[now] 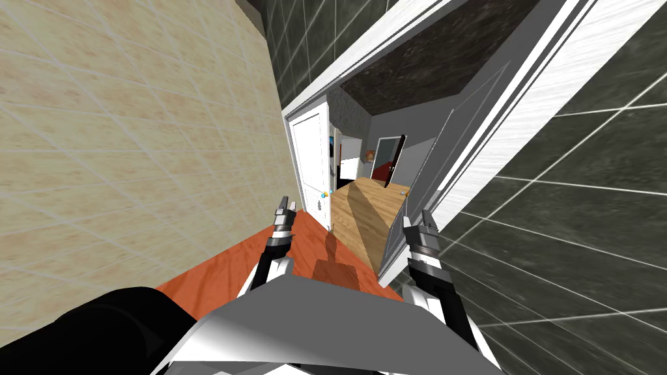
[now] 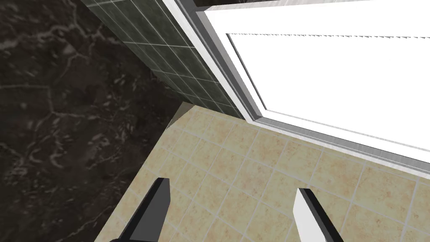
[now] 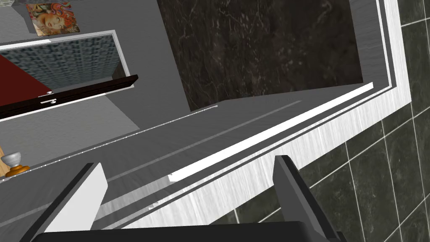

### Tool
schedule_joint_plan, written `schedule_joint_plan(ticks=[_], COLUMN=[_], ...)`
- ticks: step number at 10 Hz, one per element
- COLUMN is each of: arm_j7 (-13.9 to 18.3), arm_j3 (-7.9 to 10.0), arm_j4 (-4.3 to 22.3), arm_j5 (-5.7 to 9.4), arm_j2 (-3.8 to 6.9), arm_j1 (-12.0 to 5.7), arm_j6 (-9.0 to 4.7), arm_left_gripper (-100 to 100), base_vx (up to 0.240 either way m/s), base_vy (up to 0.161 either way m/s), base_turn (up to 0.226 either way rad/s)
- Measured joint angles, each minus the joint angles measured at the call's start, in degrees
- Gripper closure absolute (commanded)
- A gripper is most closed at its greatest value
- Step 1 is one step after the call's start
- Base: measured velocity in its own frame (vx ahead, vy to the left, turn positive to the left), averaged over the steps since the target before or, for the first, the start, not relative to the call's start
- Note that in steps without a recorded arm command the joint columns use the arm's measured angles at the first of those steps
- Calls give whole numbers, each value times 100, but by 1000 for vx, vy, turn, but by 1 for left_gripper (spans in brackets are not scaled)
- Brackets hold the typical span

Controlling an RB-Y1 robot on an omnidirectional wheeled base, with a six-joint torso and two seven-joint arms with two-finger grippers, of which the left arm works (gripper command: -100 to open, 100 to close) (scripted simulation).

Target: Push the door open

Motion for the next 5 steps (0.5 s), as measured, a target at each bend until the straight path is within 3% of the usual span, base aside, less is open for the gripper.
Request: schedule_joint_plan(ticks=[5], arm_j7=[-540], arm_j3=[-123], arm_j4=[502], arm_j5=[-122], arm_j2=[145], arm_j1=[-100], arm_j6=[-154], arm_left_gripper=[-100], base_vx=[95], base_vy=[55], base_turn=[-29])
